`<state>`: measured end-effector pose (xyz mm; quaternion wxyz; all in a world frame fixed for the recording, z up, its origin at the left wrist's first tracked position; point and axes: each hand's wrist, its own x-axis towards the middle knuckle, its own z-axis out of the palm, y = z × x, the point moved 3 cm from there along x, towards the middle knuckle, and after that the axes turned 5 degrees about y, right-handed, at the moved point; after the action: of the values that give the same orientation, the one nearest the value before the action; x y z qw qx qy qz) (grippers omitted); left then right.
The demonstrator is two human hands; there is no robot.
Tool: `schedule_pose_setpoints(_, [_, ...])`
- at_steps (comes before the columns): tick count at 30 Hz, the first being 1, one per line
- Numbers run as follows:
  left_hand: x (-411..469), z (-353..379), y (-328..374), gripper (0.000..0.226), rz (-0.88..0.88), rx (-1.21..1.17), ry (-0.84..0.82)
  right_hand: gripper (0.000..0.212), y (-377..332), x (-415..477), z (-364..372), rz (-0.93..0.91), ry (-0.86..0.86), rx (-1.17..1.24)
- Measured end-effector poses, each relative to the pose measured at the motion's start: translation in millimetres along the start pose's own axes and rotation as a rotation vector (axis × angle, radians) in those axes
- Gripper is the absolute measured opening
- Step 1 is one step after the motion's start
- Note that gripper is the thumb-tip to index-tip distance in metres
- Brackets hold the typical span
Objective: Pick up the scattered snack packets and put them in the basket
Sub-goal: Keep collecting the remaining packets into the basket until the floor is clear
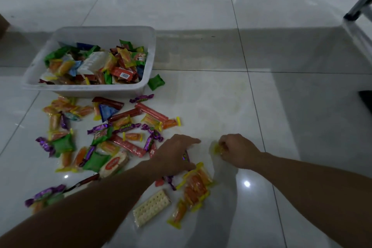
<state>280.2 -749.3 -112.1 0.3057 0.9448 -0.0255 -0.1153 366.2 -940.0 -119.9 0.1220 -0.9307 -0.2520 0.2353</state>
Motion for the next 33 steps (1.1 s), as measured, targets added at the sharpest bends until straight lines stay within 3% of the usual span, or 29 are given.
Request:
schedule_pose_setpoints(7, [-7.9, 29.3, 10.2, 0.068, 0.305, 0.223, -0.242, 0.033, 7.9, 3.3, -16.7, 0.179, 0.217, 0.278])
schedule_pose_setpoints(19, [-9.0, 40.6, 21.4, 0.051, 0.476, 0.543, -0.202, 0.035, 7.3, 6.5, -18.6, 0.189, 0.253, 0.331])
schedule_pose_setpoints(22, [-5.0, 39.8, 23.5, 0.045, 0.395, 0.551, -0.196, 0.035, 6.9, 8.0, -20.2, 0.195, 0.266, 0.343])
schedule_pose_setpoints(27, [5.2, 33.8, 18.7, 0.033, 0.19, 0.25, -0.091, 0.032, 6.0, 13.1, -22.6, 0.217, 0.288, 0.369])
schedule_pose_setpoints(33, [14.9, 15.0, 10.4, 0.026, -0.102, 0.002, 0.166, 0.037, 5.2, 24.1, -34.0, 0.302, 0.358, 0.451])
